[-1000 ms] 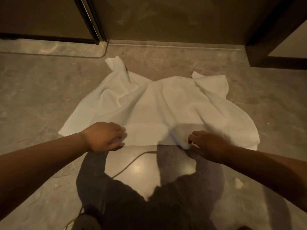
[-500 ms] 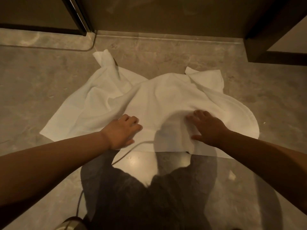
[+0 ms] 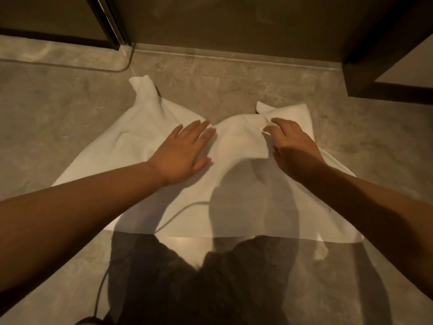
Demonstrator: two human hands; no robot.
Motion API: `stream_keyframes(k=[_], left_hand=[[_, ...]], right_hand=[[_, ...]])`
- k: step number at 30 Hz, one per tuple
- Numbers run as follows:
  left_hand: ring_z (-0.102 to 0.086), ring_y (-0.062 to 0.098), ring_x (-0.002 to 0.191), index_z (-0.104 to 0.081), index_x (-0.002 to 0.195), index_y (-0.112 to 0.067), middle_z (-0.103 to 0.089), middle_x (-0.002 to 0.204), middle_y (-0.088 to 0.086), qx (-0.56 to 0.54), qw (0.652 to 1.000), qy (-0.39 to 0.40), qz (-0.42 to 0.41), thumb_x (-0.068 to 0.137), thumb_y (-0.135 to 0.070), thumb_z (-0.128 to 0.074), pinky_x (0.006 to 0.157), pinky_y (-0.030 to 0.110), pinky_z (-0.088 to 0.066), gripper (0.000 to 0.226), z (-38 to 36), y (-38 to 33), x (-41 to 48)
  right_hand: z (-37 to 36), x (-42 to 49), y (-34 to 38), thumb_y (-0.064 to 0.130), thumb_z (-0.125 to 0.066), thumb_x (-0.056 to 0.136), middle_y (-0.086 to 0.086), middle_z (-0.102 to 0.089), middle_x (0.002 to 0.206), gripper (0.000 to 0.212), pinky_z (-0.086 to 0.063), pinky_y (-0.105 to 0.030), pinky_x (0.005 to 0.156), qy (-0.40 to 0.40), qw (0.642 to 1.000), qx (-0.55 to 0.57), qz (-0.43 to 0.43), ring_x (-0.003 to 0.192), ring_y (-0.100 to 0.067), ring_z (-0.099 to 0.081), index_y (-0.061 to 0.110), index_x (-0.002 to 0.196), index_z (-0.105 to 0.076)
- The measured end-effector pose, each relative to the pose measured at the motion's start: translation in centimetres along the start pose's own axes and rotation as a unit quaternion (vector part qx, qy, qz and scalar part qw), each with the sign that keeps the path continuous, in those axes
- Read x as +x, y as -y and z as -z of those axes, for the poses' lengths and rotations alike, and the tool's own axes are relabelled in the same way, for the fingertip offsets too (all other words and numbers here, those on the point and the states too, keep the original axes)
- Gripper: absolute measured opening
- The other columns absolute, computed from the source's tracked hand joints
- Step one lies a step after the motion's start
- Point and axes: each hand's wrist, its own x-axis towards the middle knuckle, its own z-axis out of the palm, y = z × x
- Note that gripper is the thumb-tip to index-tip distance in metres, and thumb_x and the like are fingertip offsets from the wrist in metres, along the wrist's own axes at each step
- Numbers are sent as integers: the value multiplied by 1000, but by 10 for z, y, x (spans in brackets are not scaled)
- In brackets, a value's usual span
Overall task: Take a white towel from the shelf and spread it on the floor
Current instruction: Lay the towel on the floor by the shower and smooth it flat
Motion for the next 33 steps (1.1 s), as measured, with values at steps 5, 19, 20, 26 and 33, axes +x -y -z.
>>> stream_keyframes(k=[5,19,20,26,33], left_hand=[[-1,23,147,2,151,-15,3,161,7,-52,983,155,82,99,-47,-31,117,37,-9,70,-18,12,28],[16,27,145,22,144,-24,21,157,6,100,989,64,-87,94,-54,-29,116,46,2,77,-44,-24,31],[16,26,145,23,143,-26,22,157,4,88,990,71,-82,94,-54,-33,116,46,3,80,-43,-31,37],[18,29,145,16,148,-27,23,158,6,92,990,92,-61,90,-53,-45,116,51,-2,88,-44,-63,76],[22,30,144,21,145,-31,28,156,6,92,986,130,-40,89,-53,-47,115,49,-3,91,-59,-71,89]], right_hand=[[-8,29,-19,10,-43,94,-12,-46,133,39,-42,-39,84,121,983,-4,-139,117,-29,-41,15,132,-46],[3,10,-61,18,-44,93,5,-53,74,9,-50,-41,57,-51,961,84,-258,63,-14,-49,22,86,-46],[6,7,-65,18,-45,93,6,-52,72,9,-50,-41,56,-59,956,93,-271,62,-13,-49,21,85,-46],[17,-4,-88,12,-48,93,0,-56,76,11,-50,-40,63,-82,943,102,-306,69,-21,-54,18,85,-52],[14,-30,-122,10,-49,96,-8,-65,112,24,-51,-40,88,-81,931,116,-336,98,-25,-60,15,111,-67]])
